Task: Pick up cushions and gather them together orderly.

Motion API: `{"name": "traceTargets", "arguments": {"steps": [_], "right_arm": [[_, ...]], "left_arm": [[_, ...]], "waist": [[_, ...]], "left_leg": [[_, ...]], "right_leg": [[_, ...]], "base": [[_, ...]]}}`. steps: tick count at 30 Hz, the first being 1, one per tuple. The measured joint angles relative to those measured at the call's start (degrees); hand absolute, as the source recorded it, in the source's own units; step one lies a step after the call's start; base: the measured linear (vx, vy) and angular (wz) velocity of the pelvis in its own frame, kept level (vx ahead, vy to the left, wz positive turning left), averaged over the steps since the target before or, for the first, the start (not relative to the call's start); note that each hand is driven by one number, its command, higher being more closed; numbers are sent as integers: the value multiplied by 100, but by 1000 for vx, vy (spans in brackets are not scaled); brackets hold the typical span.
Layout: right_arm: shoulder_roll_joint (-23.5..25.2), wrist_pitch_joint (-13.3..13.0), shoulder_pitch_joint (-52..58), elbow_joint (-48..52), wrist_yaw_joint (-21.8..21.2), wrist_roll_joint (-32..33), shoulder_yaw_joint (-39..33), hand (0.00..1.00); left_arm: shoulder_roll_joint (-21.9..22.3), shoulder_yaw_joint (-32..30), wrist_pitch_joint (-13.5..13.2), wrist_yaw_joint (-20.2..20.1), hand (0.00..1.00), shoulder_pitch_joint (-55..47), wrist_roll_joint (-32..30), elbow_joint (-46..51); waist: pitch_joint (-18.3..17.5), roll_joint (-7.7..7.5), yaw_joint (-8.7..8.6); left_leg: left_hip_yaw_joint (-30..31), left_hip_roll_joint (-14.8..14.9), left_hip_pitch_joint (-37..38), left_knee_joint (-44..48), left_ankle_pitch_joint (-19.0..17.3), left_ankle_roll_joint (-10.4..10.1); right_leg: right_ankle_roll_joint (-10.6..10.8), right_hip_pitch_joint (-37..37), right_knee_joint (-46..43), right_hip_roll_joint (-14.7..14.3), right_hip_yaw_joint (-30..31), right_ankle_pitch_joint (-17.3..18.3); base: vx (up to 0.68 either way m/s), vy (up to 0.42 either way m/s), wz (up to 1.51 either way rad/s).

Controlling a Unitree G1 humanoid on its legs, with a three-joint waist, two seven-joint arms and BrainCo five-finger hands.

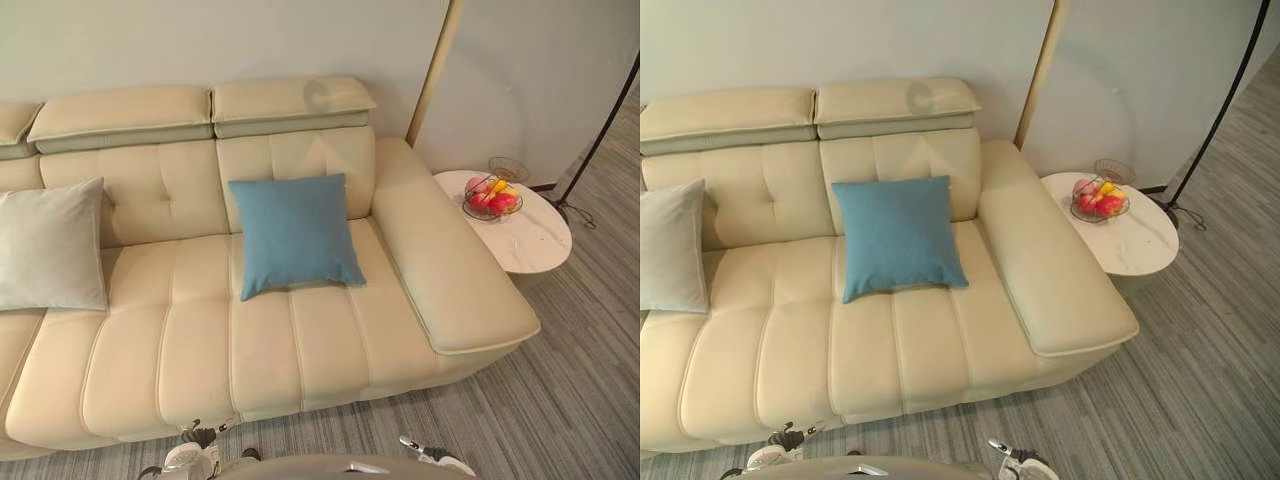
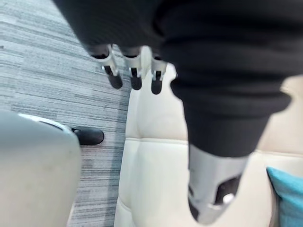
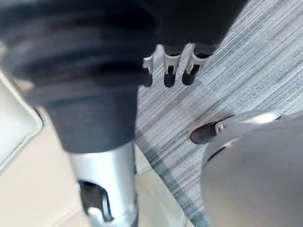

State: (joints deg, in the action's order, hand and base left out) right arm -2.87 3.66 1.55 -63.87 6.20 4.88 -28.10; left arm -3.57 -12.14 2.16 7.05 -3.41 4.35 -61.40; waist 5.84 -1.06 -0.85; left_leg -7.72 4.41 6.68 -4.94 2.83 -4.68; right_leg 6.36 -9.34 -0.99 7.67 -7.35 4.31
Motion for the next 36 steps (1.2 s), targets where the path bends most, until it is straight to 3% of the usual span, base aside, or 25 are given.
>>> {"name": "traceTargets", "arguments": {"steps": [15,19,23,24,25,26,27,28,29,30,32,33,34,36], "right_arm": [[-4,-121,-33,8,-103,261,247,0],[4,-120,-77,100,-100,262,326,0],[7,-105,-185,202,-101,257,500,0],[13,-99,-240,198,-97,252,632,0],[31,-107,-353,203,-97,245,812,0],[36,-102,-428,202,-93,245,857,0],[19,-89,-432,205,-96,235,859,0],[-3,-110,-391,211,-92,222,805,0],[-5,-111,-382,208,-90,184,790,0],[-32,-129,-397,213,-89,134,858,0],[-133,-122,-522,218,-86,15,994,0],[-169,-126,-545,226,-88,-20,999,0],[-152,-133,-538,226,-91,-45,1007,0],[-130,-97,-434,239,-96,-35,961,0]], "left_arm": [[-42,52,-9,-25,0,101,53,-18],[-55,112,-25,-26,0,149,62,-5],[-78,106,-25,-28,0,188,61,-17],[-115,101,-25,-26,0,194,61,-22],[-167,101,-23,-23,0,209,62,-43],[-185,102,-24,-23,0,264,62,-26],[-191,102,-39,-22,0,340,62,36],[-198,101,-53,-21,0,350,68,63],[-204,98,-55,-22,0,350,85,64],[-213,77,-62,-23,0,353,128,58],[-120,98,-77,-25,0,308,229,72],[-103,101,-77,-25,0,322,229,65],[-72,119,-75,-26,0,321,226,33],[-45,234,-67,-28,0,379,216,-35]], "waist": [[260,-37,-63],[270,-32,-55],[305,-47,-72],[326,-31,-54],[363,-18,-73],[396,16,-83],[414,7,-99],[442,35,-150],[454,10,-148],[473,1,-135],[448,143,-43],[442,179,-33],[416,246,-39],[525,161,-69]], "left_leg": [[-206,39,130,35,-2,-11],[-812,97,138,2,-67,-21],[-1637,194,159,40,-153,-67],[-2004,308,152,45,-160,-68],[-2263,454,-13,228,-189,11],[-2386,522,-112,361,-221,52],[-2513,568,-150,460,-224,53],[-2575,606,-67,572,-256,7],[-2599,612,-7,671,-328,-42],[-2577,661,33,857,-479,-65],[-2524,721,11,852,-672,-44],[-2544,736,-38,828,-681,-27],[-2575,829,-95,875,-712,-32],[-2681,905,-42,1122,-813,-145]], "right_leg": [[54,-39,-21,-5,109,-29],[57,350,-27,-63,731,-179],[80,832,79,-228,1357,-583],[-41,1058,127,-365,1043,-915],[-298,1187,222,-398,438,-1161],[-452,1291,118,-366,-55,-1061],[-663,1500,-570,-174,-1014,-383],[-725,1559,-1172,139,-1648,-137],[-637,1572,-1299,184,-1777,-155],[-626,1466,-1286,31,-1725,-183],[-507,1244,-235,-359,-1369,-441],[-497,1218,-39,-430,-1383,-485],[-663,1221,46,-529,-1444,-663],[-649,1079,258,-580,-1465,-818]], "base": [[-18,-2,-4],[-52,33,-72],[-33,21,-125],[-69,-68,-151],[-79,-108,-138],[-87,-169,-89],[-89,-164,-51],[-87,-134,-43],[-72,-72,-42],[-143,-62,-60],[-190,-57,-99],[-128,-39,-99],[-84,-60,-53],[-71,-40,-33]]}}
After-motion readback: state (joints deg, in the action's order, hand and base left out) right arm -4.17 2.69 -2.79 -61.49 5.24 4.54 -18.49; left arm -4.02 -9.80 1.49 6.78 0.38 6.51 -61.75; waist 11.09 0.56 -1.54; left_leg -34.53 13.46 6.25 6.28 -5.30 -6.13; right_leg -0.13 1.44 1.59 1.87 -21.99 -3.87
